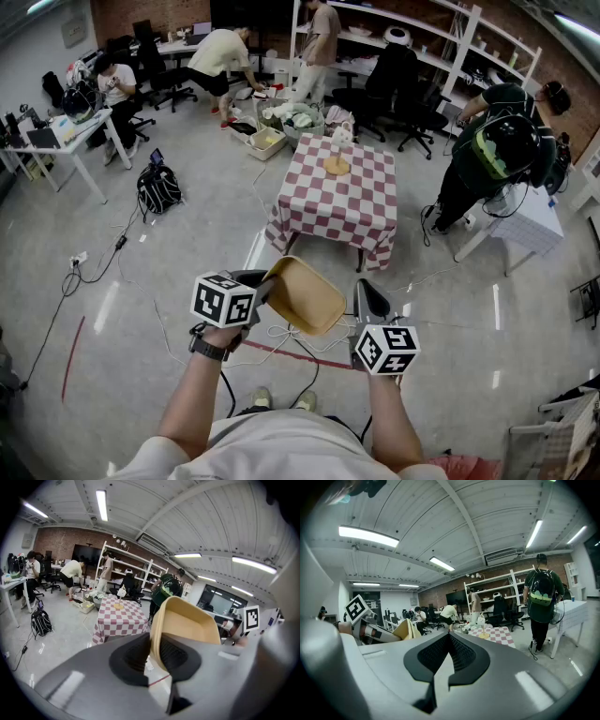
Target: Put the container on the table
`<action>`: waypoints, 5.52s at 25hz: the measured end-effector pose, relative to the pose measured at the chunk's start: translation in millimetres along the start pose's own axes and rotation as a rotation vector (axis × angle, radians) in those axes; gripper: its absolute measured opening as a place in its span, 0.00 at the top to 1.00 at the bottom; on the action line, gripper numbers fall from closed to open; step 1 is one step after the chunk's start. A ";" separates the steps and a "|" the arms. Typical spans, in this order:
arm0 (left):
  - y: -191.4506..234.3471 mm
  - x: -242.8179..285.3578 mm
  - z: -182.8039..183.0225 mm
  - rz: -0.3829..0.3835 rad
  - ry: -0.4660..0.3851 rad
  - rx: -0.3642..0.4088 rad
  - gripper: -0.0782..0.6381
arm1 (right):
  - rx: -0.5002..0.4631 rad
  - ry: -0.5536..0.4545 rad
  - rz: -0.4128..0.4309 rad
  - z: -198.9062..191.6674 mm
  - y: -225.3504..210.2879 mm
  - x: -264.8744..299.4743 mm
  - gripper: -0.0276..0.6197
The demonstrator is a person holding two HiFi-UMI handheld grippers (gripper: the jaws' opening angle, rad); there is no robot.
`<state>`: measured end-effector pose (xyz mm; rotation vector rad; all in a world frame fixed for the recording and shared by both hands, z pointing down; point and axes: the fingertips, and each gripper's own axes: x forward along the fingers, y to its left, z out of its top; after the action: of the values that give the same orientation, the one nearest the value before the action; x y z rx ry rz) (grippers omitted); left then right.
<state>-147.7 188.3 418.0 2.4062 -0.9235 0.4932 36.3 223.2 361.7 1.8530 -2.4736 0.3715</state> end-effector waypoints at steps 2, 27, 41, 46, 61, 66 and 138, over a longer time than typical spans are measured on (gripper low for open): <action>-4.0 0.8 -1.2 0.000 0.002 0.000 0.82 | 0.001 0.001 0.001 -0.6 -2.1 -3.1 0.94; -22.1 28.6 -4.3 0.071 -0.009 -0.034 0.82 | 0.062 -0.014 0.036 -7.7 -55.9 -32.1 0.94; -17.3 65.2 3.2 0.086 0.025 -0.038 0.82 | 0.080 0.007 0.044 -9.3 -88.7 -10.2 0.94; 2.8 88.9 16.6 0.067 0.033 -0.044 0.82 | 0.072 0.019 0.038 -8.0 -94.4 18.5 0.94; 120.0 177.1 86.5 0.001 0.081 -0.022 0.82 | 0.058 0.035 -0.028 12.6 -108.8 163.9 0.94; 157.3 194.8 104.4 -0.011 0.094 -0.017 0.82 | 0.058 0.036 -0.042 20.0 -104.9 205.9 0.94; 437.9 623.5 56.7 0.336 0.280 -0.538 0.82 | 0.241 0.354 0.139 -131.0 -332.5 606.5 0.94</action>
<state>-6.1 -441.7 826.3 1.6640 -1.1616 0.5951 159.8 -408.7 646.3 1.5192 -2.3975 0.9504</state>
